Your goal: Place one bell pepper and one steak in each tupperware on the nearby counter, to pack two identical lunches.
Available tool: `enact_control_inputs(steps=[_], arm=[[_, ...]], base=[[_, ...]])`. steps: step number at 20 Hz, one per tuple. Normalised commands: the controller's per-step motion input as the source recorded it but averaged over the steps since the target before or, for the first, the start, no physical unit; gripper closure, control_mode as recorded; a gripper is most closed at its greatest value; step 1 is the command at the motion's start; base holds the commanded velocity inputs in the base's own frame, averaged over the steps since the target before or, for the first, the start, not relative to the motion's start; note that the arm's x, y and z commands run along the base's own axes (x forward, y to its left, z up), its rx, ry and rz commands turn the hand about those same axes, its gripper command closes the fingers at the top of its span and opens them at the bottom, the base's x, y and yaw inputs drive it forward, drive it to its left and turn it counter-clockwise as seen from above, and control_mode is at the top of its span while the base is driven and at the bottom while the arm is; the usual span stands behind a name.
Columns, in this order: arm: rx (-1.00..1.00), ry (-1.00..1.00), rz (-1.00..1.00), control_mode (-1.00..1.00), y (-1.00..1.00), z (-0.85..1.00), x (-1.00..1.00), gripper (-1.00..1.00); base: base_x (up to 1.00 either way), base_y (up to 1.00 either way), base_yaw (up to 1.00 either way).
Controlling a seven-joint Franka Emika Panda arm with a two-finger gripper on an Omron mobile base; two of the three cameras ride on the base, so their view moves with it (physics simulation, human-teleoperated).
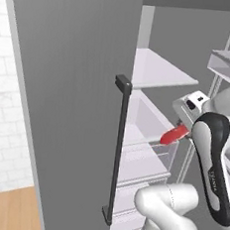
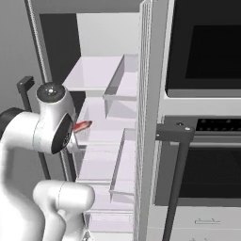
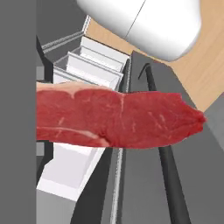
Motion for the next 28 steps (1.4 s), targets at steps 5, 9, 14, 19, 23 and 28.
enact_control_inputs(steps=[5,9,14,19,23,28], arm=[[0.0,0.0,0.0,1.0,0.0,0.0,0.0,1.0],[0.0,0.0,0.0,1.0,0.0,0.0,0.0,1.0],[0.0,0.0,0.0,1.0,0.0,0.0,0.0,1.0],[0.0,0.0,0.0,1.0,0.0,0.0,0.0,1.0],[0.0,0.0,0.0,1.0,0.0,0.0,0.0,1.0],[0.0,0.0,0.0,1.0,0.0,0.0,0.0,1.0]], base=[[-1.0,0.4,0.04],[-1.0,0.02,0.01],[-1.0,-0.36,-0.01],[-0.98,-0.94,-0.06],[-0.64,-1.0,-0.12],[-0.07,-1.0,-0.11]])
